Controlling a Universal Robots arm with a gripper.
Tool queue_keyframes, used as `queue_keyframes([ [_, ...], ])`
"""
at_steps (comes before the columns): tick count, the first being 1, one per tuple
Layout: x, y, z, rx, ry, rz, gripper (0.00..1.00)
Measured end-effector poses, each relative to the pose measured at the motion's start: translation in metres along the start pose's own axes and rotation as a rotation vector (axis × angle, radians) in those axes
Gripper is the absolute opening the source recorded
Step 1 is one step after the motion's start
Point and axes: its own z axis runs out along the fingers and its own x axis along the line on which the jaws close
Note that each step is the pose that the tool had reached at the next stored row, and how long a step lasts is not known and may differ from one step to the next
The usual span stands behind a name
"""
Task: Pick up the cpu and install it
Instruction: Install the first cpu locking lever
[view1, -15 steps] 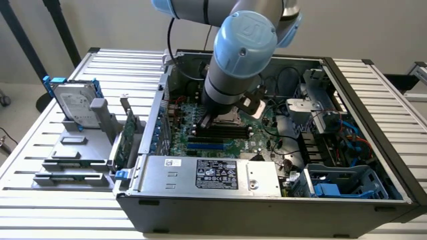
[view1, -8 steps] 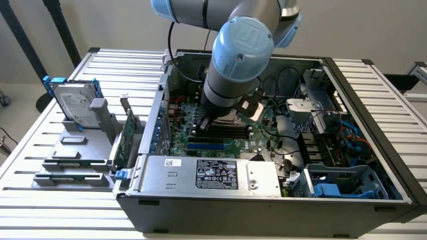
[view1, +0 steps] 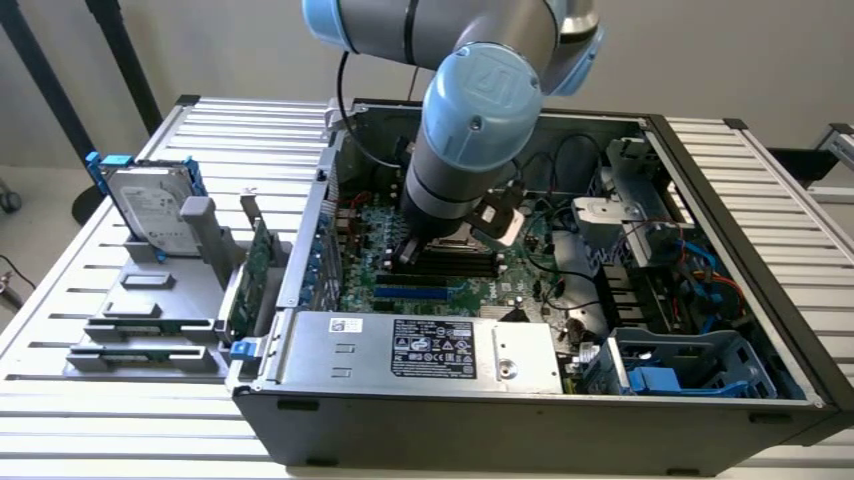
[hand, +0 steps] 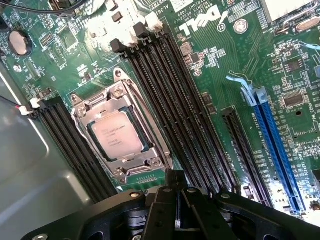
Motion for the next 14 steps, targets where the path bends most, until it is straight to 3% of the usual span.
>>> queue_keyframes([
  [6,0.0011,-0.0007,0.004,-0.0014,-0.0015,-0.004,0.11],
  [14,0.0028,-0.0031,0.0073,-0.0006,-0.0081,-0.013,0.11],
])
